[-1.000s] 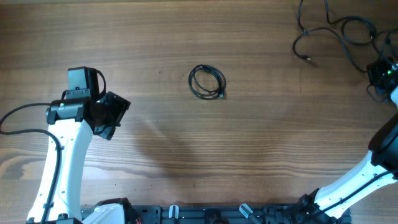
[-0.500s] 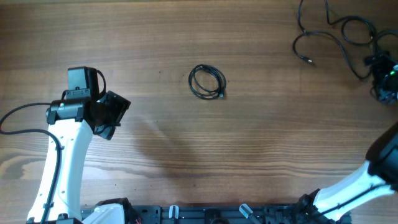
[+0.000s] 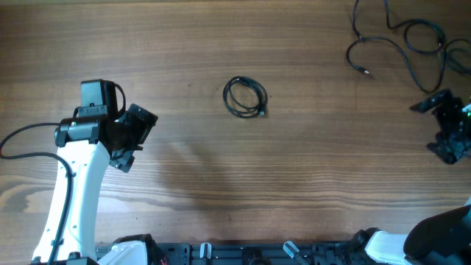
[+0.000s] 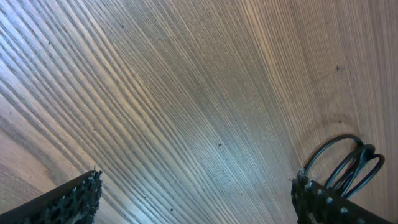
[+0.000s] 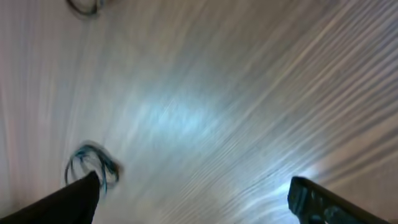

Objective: Untangle cables

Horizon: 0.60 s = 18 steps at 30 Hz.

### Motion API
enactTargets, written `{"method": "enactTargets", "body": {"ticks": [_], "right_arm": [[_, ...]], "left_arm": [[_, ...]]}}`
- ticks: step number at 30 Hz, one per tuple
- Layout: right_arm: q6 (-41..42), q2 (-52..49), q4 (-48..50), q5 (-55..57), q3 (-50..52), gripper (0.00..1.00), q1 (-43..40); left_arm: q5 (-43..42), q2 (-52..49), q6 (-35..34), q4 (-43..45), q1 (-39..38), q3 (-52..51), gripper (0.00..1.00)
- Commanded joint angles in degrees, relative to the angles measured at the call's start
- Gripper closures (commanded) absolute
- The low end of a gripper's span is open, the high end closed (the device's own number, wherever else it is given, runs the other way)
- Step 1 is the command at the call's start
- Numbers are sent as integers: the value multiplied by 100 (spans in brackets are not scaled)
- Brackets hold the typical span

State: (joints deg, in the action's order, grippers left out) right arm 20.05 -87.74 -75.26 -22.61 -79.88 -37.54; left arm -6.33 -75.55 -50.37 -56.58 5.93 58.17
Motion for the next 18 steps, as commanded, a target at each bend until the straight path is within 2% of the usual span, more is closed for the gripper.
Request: {"method": "enactTargets", "body": {"ticks": [1,3,9,12,18], "right_arm": [[-568,109,-568,-474,7,0,129],[-807,129,-839,-861,7,0,632],[-968,402,-1058,-745,7,0,1733],[-1375,750,-1121,-684,7,0,1788],[-1386,1513,-1091,-754,7,0,1788]], "left_arm": [[-48,-33,2,2,-20,-22,0],[-48,-33,2,2,-20,-22,0],[-48,-33,2,4,-20,-22,0],[-48,-33,2,2,-20,-22,0],[-48,-33,2,4,-20,-22,0]]}}
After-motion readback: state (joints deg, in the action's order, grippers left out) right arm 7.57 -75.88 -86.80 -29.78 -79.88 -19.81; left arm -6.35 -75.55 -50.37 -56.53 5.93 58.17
